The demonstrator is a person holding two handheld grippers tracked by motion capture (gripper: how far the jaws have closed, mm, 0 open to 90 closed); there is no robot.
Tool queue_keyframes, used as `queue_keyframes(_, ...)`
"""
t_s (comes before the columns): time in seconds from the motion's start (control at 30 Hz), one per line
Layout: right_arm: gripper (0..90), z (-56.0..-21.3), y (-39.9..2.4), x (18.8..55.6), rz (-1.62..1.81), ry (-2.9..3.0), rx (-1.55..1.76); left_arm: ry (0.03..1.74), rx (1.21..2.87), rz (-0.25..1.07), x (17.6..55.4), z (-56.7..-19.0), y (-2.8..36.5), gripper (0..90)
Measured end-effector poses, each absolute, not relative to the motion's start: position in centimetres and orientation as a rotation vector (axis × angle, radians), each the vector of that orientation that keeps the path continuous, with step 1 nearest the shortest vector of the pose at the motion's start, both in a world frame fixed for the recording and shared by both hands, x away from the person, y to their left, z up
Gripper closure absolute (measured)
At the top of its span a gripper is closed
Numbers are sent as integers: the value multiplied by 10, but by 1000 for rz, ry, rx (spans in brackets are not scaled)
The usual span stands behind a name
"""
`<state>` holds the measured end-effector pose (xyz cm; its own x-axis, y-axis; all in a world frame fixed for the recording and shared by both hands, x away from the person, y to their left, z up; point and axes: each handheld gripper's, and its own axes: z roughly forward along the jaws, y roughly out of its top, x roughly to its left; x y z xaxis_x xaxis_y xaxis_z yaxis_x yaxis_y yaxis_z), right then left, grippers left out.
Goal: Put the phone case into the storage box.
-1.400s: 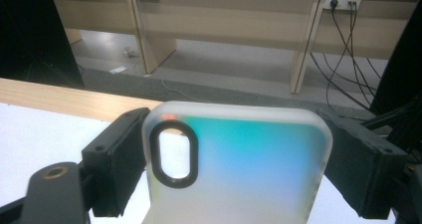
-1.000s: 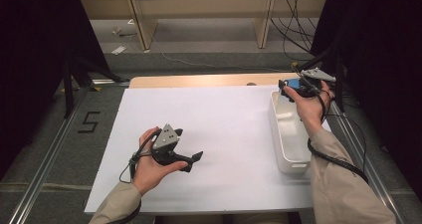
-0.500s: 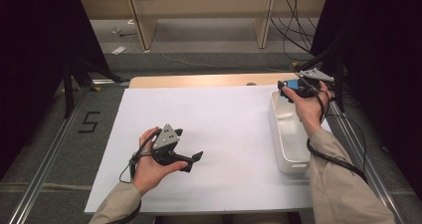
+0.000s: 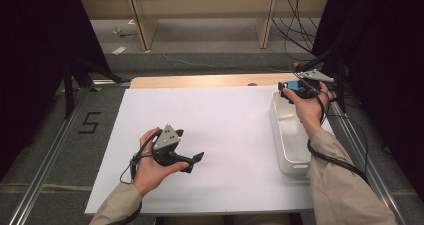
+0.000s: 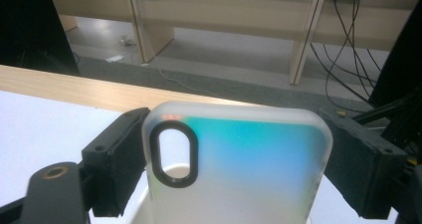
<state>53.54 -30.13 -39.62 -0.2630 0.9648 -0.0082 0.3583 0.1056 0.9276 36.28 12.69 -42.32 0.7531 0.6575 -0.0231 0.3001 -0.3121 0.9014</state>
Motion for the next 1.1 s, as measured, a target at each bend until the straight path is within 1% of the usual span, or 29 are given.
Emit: queue_keyframes(1.1, 180, -405, -297, 542, 1122, 1735, 1314, 734, 1911, 429, 363, -424, 127, 0)
